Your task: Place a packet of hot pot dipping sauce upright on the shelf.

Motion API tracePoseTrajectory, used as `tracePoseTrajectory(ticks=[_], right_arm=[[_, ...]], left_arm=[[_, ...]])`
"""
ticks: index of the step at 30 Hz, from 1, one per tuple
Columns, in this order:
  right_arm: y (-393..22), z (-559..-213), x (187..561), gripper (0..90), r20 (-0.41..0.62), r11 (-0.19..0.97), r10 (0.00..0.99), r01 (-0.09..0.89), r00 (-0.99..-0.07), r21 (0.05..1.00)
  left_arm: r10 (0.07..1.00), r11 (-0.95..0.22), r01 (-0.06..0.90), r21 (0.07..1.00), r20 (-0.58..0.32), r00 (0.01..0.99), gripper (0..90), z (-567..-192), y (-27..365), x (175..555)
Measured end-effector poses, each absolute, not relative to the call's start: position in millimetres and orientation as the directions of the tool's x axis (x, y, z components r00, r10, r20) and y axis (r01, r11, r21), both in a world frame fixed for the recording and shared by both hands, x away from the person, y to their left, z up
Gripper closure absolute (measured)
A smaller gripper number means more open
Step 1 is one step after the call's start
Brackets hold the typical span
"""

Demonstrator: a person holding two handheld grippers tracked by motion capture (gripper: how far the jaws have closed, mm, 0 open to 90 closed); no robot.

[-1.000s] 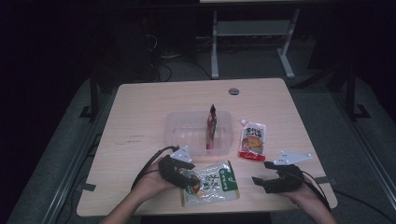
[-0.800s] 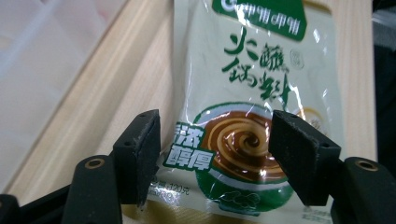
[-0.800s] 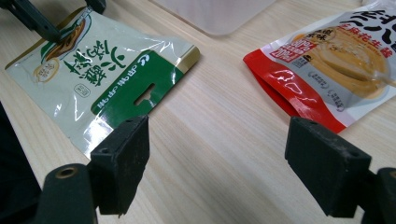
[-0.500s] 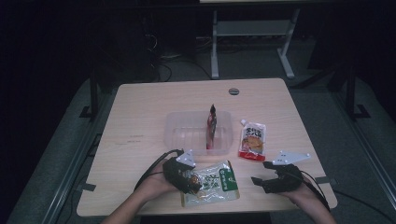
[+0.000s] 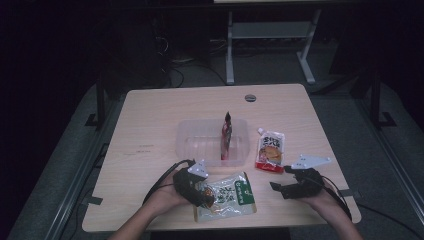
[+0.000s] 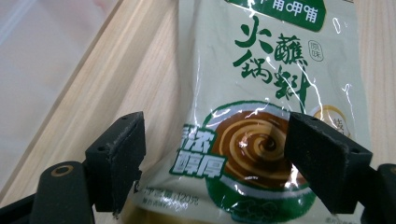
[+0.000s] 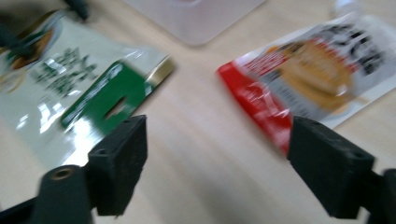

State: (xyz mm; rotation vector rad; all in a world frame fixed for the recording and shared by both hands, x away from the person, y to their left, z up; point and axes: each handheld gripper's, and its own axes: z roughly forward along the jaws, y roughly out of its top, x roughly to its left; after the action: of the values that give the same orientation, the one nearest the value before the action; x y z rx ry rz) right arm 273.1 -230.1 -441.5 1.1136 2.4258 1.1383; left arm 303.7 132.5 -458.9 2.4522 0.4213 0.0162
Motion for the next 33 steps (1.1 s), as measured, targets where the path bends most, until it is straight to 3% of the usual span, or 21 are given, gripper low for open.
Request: tracePoseTrajectory(ticks=[5,11,19,22,24,33], right_arm=[[-226,-436,294,19.5,0.083,0.4,0.742,0.539,-0.665,0.741],[-222,-439,299,20.7,0.08,0.404,0.748,0.547,-0.659,0.733],[-225,-439,300,21.3,0.086,0.398,0.748,0.548,-0.658,0.735],[-224,-440,299,21.6,0.087,0.4,0.746,0.549,-0.66,0.734],[-224,-440,299,21.6,0.09,0.401,0.746,0.552,-0.66,0.731],[-226,-441,298,21.7,0.103,0.391,0.744,0.554,-0.661,0.735]], left_arm=[[0.307,-0.726,0.296,0.621,-0.093,0.947,20.8,-454,135,302],[0.292,-0.729,0.299,0.615,-0.115,0.949,32.1,-457,131,303],[0.287,-0.725,0.292,0.624,-0.112,0.951,62.3,-458,134,306],[0.278,-0.727,0.297,0.619,-0.13,0.952,81.3,-458,134,307],[0.276,-0.727,0.298,0.618,-0.135,0.952,87.5,-456,134,306],[0.259,-0.694,0.344,0.632,-0.227,0.939,89.9,-443,158,310]])
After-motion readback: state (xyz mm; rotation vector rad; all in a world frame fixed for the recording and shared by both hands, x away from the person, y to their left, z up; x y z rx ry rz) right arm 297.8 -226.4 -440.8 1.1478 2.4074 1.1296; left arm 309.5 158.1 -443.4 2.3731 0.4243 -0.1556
